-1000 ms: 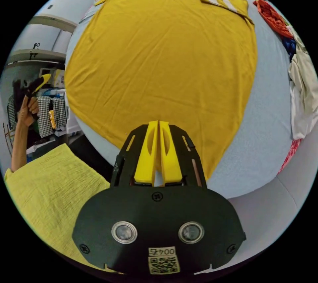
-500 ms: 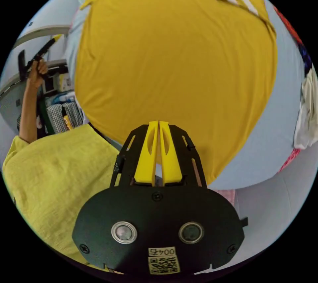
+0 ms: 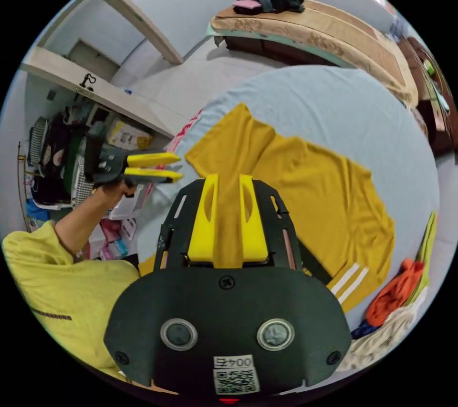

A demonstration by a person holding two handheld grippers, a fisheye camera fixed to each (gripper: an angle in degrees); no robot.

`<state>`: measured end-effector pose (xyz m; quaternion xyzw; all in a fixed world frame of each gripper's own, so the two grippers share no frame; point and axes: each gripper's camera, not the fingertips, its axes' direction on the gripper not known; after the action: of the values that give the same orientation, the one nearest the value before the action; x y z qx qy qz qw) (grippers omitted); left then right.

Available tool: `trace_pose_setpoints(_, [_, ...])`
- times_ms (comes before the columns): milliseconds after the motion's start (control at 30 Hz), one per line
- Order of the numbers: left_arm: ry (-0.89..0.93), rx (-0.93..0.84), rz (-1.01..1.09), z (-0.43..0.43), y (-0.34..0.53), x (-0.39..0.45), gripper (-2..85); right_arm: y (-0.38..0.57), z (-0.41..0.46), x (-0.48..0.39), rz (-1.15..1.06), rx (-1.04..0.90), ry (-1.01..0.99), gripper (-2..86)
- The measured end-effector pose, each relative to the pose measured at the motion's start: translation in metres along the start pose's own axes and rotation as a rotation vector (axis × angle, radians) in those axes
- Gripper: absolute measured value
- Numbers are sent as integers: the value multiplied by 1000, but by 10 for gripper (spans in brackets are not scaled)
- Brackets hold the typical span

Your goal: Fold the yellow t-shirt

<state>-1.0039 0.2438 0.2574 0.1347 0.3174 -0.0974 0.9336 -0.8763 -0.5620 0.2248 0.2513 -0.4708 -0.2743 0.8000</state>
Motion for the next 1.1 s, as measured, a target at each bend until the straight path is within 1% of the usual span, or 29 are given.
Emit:
trace_pose_setpoints(33, [-3, -3, 1, 1, -3, 0, 116, -28, 15, 0, -42, -21, 9, 69])
trace_pose_setpoints(100, [-9, -12, 5, 3, -16, 0, 115, -65, 37, 6, -52, -53, 11, 65])
trace_pose_setpoints(167, [-3, -10, 6, 3, -25, 1, 114, -104, 61, 14, -87, -63, -30, 64])
trace_pose_setpoints(300, [-13, -11, 12, 5, -46, 6, 109, -150, 97, 31, -65, -110, -43, 65])
trace_pose_setpoints(367, [-6, -22, 14, 8, -55, 9, 107, -173, 122, 40, -65, -171, -56, 87])
trace_pose_setpoints(467, [-34, -45, 24, 12, -70, 16, 98, -193, 151, 46, -77, -262, -29, 101])
trace_pose_setpoints(600, [-77, -68, 41, 17, -89, 30, 76, -205, 178, 49, -93, -321, -26, 99])
trace_pose_setpoints(700, [-74, -81, 69, 23, -100, 41, 45, -208, 194, 47, -123, -354, -11, 61])
trace_pose_setpoints(767, [-90, -81, 80, 24, -106, 49, 33, -205, 192, 44, -155, -307, 6, 22])
trace_pose_setpoints(900, [-151, -35, 105, 12, -118, 76, 21, -186, 170, 39, -227, -177, 14, 9])
trace_pose_setpoints(1000, [-205, 0, 152, 1, -126, 106, 19, -154, 141, 42, -284, -39, 40, 6])
trace_pose_setpoints(1067, [-247, 33, 194, -4, -130, 129, 18, -118, 116, 55, -275, 98, 47, 5])
trace_pose_setpoints(1100, [-276, 59, 235, -7, -132, 147, 18, -107, 110, 59, -265, 135, 43, 6])
